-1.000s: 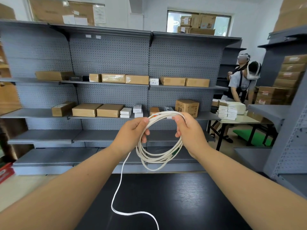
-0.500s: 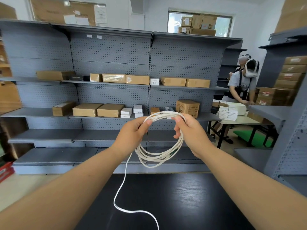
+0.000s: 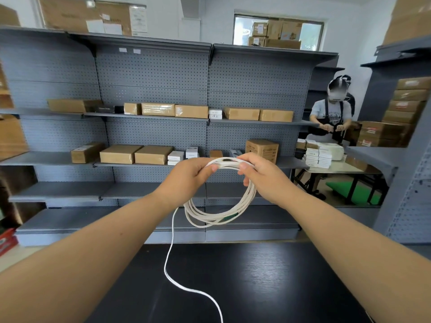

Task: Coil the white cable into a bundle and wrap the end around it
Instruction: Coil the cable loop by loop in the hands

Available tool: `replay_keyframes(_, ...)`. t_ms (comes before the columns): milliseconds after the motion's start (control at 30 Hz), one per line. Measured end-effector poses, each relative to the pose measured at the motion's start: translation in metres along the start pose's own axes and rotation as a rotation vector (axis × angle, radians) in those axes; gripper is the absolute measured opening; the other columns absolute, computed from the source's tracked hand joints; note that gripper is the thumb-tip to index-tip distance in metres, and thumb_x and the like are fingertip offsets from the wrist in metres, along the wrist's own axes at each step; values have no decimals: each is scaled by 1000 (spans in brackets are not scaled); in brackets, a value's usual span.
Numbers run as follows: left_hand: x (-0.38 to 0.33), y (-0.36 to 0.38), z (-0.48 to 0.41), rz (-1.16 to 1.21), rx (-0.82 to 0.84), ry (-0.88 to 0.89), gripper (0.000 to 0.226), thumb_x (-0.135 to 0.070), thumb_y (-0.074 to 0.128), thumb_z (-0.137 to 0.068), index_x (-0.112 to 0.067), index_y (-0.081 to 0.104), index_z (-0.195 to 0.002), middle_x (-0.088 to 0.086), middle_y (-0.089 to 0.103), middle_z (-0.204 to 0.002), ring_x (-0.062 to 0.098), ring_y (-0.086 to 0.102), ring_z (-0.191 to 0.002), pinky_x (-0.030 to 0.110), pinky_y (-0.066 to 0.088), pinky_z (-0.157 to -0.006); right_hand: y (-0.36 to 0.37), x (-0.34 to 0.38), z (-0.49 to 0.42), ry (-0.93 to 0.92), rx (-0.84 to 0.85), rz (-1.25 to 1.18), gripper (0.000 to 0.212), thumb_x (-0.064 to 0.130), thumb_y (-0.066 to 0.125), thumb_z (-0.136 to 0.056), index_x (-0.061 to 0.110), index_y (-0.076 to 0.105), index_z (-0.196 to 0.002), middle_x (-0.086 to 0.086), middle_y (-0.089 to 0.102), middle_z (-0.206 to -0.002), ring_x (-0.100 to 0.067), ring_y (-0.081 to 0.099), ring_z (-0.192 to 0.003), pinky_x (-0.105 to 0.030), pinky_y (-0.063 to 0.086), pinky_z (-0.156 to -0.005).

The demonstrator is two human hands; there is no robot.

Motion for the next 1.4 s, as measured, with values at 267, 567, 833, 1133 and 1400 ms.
replay_keyframes(267, 10, 6, 1, -65, 31, 6, 37, -25, 45, -97, -21, 37, -62, -7, 29, -56, 5, 32, -52, 19, 26, -51, 10, 9, 0, -36, 85, 74, 26, 27, 34, -99, 17, 52, -114, -1, 58, -93, -17, 61, -84, -30, 45, -79)
replay_keyframes(567, 29, 19, 7, 175, 112, -204, 29, -30, 47, -96, -25, 53, -69, -4, 50, -63, 6, 45, -52, 13, 37, -53, 14, 10, -3, -109, 51, 226, 25, 27, 35, -99, 18, 45, -78, 8, 45, -68, -11, 43, -64, -29, 32, -60)
replay_keyframes(833, 49, 33, 27, 589, 317, -500, 31, -34, 43, -95, -13, 64, -104, -1, 54, -67, 15, 58, -67, 26, 48, -75, 2, 3, -1, -96, -65, 175, 22, 26, 35, -99, 17, 54, -94, 10, 47, -70, -10, 45, -69, -20, 32, -59)
replay_keyframes(1133, 48, 31, 30, 758, 316, -474, 32, -27, 47, -89, -5, 62, -107, 4, 67, -78, 17, 66, -79, 27, 53, -78, -14, 1, 1, -77, -217, 122, 20, 23, 36, -99, 19, 51, -88, 8, 46, -70, -7, 43, -66, -14, 31, -59)
replay_keyframes(1400, 54, 24, 26, 612, 138, -447, 27, -28, 44, -95, -14, 65, -105, 2, 72, -92, 12, 66, -78, 20, 55, -73, -20, 6, 4, -103, -326, 132, 29, 21, 37, -99, 2, 59, -100, -10, 59, -89, -19, 48, -80, -29, 29, -64)
Point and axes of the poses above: each hand's wrist, its own z-axis away from the middle knuckle, its own y-axis out of the palm, x = y × z, the point moved 8 cm from there along -z, towards the middle knuckle
